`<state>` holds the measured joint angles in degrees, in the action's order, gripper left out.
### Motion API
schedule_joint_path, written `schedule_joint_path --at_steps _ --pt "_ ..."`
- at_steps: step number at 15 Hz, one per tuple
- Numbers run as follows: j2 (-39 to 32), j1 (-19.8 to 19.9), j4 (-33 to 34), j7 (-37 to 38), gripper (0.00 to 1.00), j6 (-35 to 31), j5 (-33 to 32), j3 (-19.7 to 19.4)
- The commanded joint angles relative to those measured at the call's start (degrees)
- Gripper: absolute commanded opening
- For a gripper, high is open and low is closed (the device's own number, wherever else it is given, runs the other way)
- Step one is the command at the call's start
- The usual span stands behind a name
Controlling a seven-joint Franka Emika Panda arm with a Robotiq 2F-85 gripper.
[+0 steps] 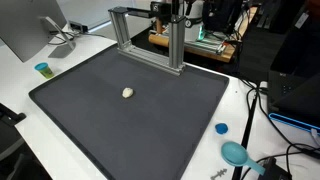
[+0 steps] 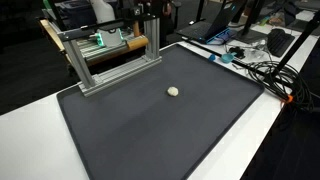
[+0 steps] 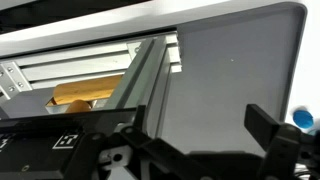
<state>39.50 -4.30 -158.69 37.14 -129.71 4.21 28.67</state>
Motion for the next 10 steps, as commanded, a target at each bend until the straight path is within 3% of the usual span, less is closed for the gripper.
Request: schedule_joint_path --at_steps 1,10 --pt "-0.5 -1.5 0.0 1.0 1.00 0.1 -1.4 -1.6" --pt "0.3 -1.9 0.5 0.8 1.00 0.8 -1.5 -1.9"
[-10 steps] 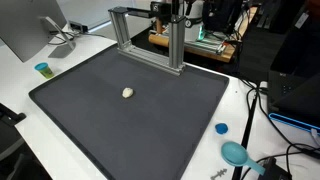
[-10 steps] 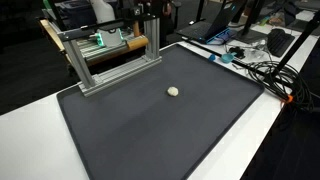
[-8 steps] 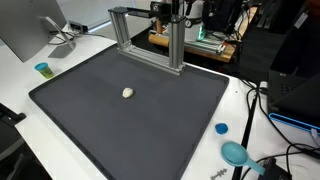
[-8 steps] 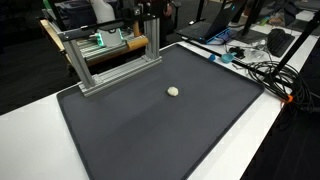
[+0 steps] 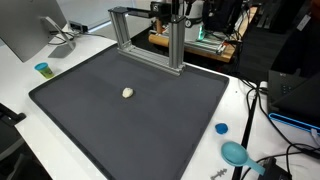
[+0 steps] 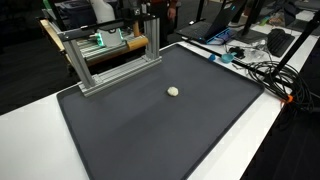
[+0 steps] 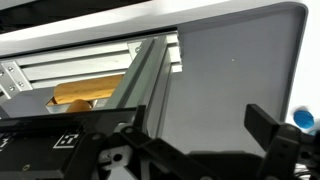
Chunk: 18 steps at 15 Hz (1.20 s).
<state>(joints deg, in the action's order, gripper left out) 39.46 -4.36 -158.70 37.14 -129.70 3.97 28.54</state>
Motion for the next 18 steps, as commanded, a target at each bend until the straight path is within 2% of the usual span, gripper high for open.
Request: schedule_joint_path --at_steps 1,5,9,14,15,16,18 --pt "2.0 -2.5 1.0 0.1 1.00 1.9 -1.1 -2.7" --pt "9.0 -5.3 3.8 -5.1 1.00 6.9 -0.1 -8.7" --pt "12.4 -0.9 6.6 -12.6 1.00 12.0 -3.8 -14.0" --pt "16.2 2.7 4.7 -26.7 1.00 16.4 -7.9 -23.5" --pt "13.9 2.7 6.0 -22.7 1.00 15.0 -6.1 -20.5" --pt "14.1 3.2 5.9 -23.9 1.00 15.1 -6.2 -21.5" --pt "14.0 3.2 5.9 -23.7 1.00 15.1 -6.2 -21.0"
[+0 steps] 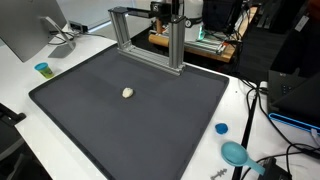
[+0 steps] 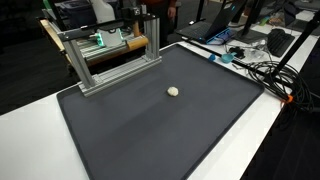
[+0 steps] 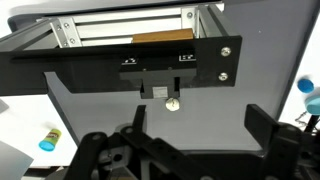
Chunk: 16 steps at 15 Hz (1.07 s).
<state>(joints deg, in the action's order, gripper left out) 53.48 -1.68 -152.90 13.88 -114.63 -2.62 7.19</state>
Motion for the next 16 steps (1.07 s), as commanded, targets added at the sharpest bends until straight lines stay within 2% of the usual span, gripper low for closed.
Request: schedule_joint_path --at_steps 1,4,6,8,10,11,13,16 --pt "0.0 0.4 0.1 -0.2 1.00 0.1 0.4 0.8" --pt "-0.6 0.5 -0.1 -2.2 1.00 1.4 -0.8 0.3" --pt "-1.3 -0.4 -0.7 -6.3 1.00 3.3 -0.3 -2.1" --pt "-2.2 -1.5 -1.7 -11.7 1.00 2.9 0.6 -5.0" --pt "-3.5 -1.0 -2.4 -14.4 1.00 1.4 0.7 -6.9" --pt "-2.3 -0.3 -2.0 -11.5 1.00 2.4 0.2 -4.5" --pt "-3.1 -0.2 -2.3 -13.3 1.00 2.2 0.2 -5.9" --pt "-4.0 0.1 -2.4 -13.1 1.00 1.1 -0.1 -5.6"
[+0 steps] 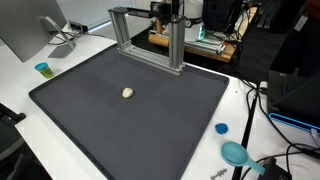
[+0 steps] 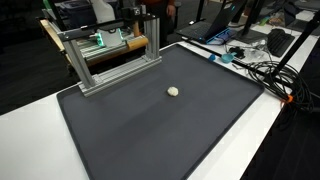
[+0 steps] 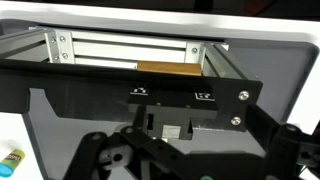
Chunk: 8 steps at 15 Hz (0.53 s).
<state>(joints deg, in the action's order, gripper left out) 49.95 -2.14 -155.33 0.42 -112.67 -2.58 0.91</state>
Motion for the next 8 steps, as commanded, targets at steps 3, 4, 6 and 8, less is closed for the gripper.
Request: schedule_joint_path --at_steps 3,4,6,8 --pt "-1.8 1.5 -0.3 2.8 1.00 -5.1 -0.5 1.8" --pt "-2.3 1.7 0.0 3.3 1.00 -6.0 0.1 1.5" --pt "-1.4 1.0 -0.2 2.2 1.00 -4.5 0.3 1.2" --pt "-2.1 1.0 -0.1 2.2 1.00 -4.9 0.4 1.0"
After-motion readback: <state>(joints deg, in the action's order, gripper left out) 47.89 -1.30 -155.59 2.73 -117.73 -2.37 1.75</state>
